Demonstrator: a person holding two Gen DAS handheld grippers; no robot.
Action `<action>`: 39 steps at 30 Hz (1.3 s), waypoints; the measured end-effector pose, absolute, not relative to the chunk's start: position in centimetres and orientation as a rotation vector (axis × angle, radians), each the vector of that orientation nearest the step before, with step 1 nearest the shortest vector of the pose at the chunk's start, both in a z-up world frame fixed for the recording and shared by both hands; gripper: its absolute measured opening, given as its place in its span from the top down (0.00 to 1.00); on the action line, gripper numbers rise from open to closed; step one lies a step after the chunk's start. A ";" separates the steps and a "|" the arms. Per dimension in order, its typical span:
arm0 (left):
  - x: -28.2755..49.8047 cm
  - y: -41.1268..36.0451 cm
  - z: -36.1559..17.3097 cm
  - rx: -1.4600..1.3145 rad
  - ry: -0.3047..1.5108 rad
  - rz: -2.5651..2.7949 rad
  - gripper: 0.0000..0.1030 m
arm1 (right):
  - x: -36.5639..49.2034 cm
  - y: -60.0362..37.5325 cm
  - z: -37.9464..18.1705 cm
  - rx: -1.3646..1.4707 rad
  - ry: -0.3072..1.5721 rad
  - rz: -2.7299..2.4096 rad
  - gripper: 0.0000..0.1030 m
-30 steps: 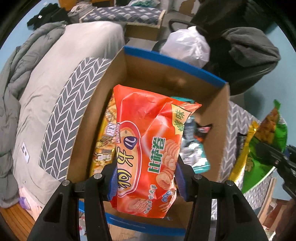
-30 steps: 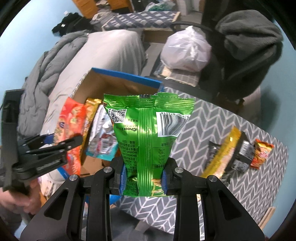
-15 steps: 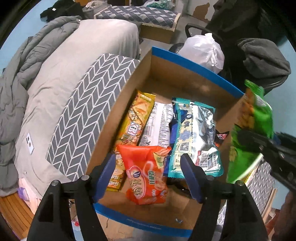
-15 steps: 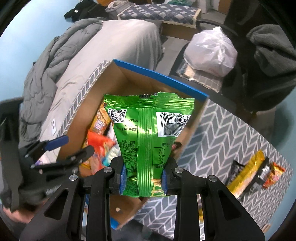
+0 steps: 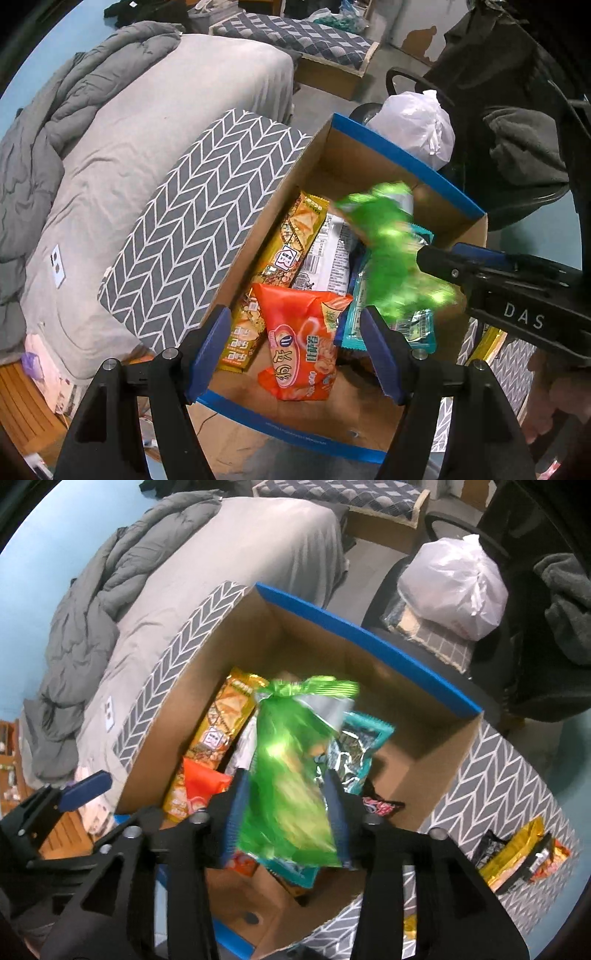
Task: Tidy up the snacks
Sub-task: 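Carry both bags over the box and release them inside with both tools, then move both tools back over the remaining bags on the ottoman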
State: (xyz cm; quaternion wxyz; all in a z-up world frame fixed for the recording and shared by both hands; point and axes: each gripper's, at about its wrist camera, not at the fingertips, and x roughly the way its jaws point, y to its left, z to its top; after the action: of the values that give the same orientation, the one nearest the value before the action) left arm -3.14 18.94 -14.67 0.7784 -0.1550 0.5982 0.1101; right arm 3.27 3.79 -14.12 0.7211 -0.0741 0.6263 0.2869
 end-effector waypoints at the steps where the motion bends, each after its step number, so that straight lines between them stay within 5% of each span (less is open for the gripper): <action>1: -3.2 18.9 -14.6 -0.335 1.292 0.239 0.29 | 3.3 3.7 -13.9 -0.164 1.377 0.629 0.48; 4: -3.2 18.4 -14.2 -0.333 1.290 0.228 0.29 | 3.4 2.9 -13.3 -0.164 1.348 0.610 0.38; 39: 0.3 1.7 -11.7 -0.146 1.284 -0.073 0.29 | 1.8 -17.9 -10.9 -0.086 1.284 0.345 0.36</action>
State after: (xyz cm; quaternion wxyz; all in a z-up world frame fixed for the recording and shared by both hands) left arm 0.26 1.69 -11.66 0.7977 -0.0679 0.5982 -0.0338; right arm 1.76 -17.93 -10.93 0.7862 -0.0400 0.5956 0.1600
